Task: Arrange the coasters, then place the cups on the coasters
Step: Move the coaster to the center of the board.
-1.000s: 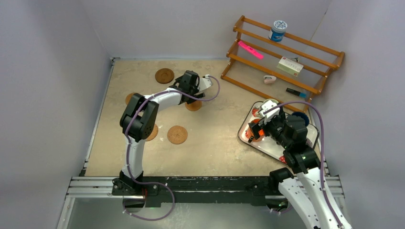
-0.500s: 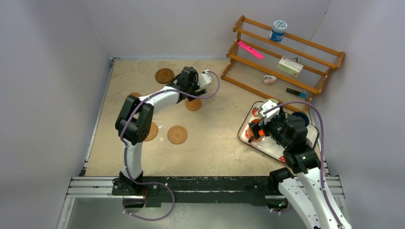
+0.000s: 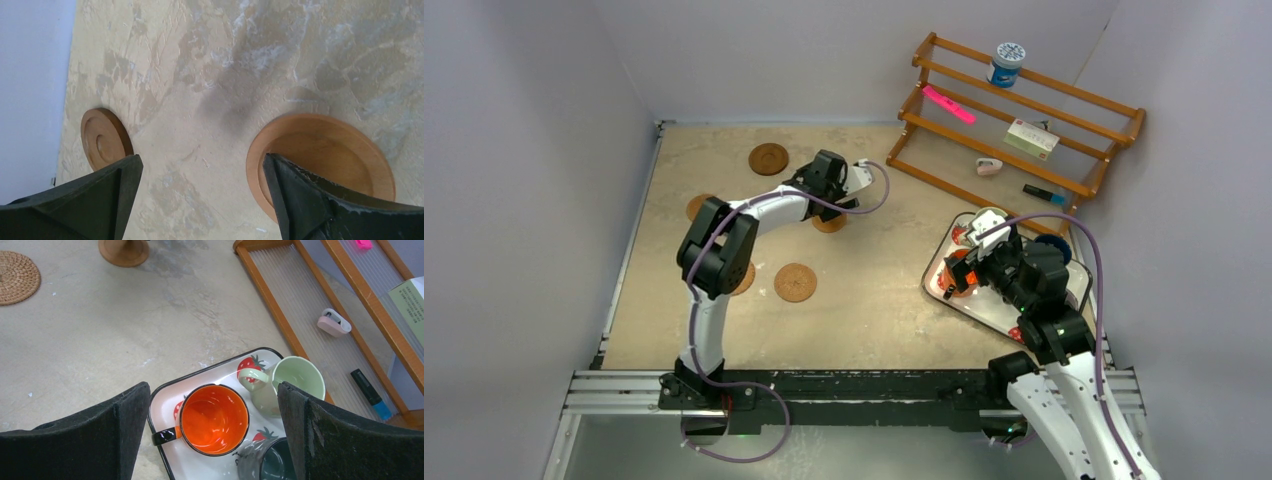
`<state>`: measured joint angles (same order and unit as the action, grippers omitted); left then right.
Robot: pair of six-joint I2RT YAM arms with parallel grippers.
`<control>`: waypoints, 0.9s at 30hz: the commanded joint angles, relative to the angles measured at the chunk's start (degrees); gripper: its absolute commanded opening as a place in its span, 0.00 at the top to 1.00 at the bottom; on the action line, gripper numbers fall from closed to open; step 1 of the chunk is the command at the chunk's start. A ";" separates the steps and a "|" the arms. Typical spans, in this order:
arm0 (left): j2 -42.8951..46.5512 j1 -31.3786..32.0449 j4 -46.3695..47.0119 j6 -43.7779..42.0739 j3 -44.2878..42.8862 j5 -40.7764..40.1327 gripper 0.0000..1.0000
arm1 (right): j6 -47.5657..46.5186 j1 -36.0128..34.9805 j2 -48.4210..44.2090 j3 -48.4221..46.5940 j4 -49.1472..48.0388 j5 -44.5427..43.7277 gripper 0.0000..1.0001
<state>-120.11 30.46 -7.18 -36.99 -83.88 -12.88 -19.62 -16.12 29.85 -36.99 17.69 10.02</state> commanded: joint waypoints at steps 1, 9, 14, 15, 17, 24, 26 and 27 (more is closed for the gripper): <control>-3.02 0.06 0.34 -0.14 -1.86 -4.83 0.00 | -0.76 -0.33 -0.41 0.25 -0.78 -0.09 0.01; -5.86 -0.37 2.34 -0.39 -4.11 -10.49 0.00 | -0.78 -0.34 -0.41 0.21 -0.77 -0.09 0.01; -6.87 -0.49 2.87 -0.36 -5.42 -13.12 0.00 | -0.86 -0.32 -0.49 0.24 -0.75 -0.09 0.01; -7.04 -0.63 2.85 -0.29 -5.71 -13.41 0.00 | -0.80 -0.32 -0.45 0.24 -0.73 -0.09 0.01; -6.71 -0.81 3.08 0.18 -5.65 -13.01 0.00 | -0.85 -0.36 -0.49 0.25 -0.76 -0.09 0.01; 0.88 -0.79 4.32 3.55 -5.65 -7.25 0.00 | -0.90 -0.32 -0.31 0.34 -0.91 -0.09 0.01; 4.25 -0.78 4.58 4.16 -5.54 -6.01 0.00 | -0.86 -0.33 -0.23 0.25 -0.77 -0.11 0.01; 5.89 -0.82 4.24 4.27 -5.37 -5.30 0.00 | -0.86 -0.34 -0.24 0.24 -0.82 -0.16 0.01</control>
<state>-123.76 30.09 -4.25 -35.44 -88.58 -21.65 -19.77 -16.12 29.85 -36.99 17.69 10.02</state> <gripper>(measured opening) 0.998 0.987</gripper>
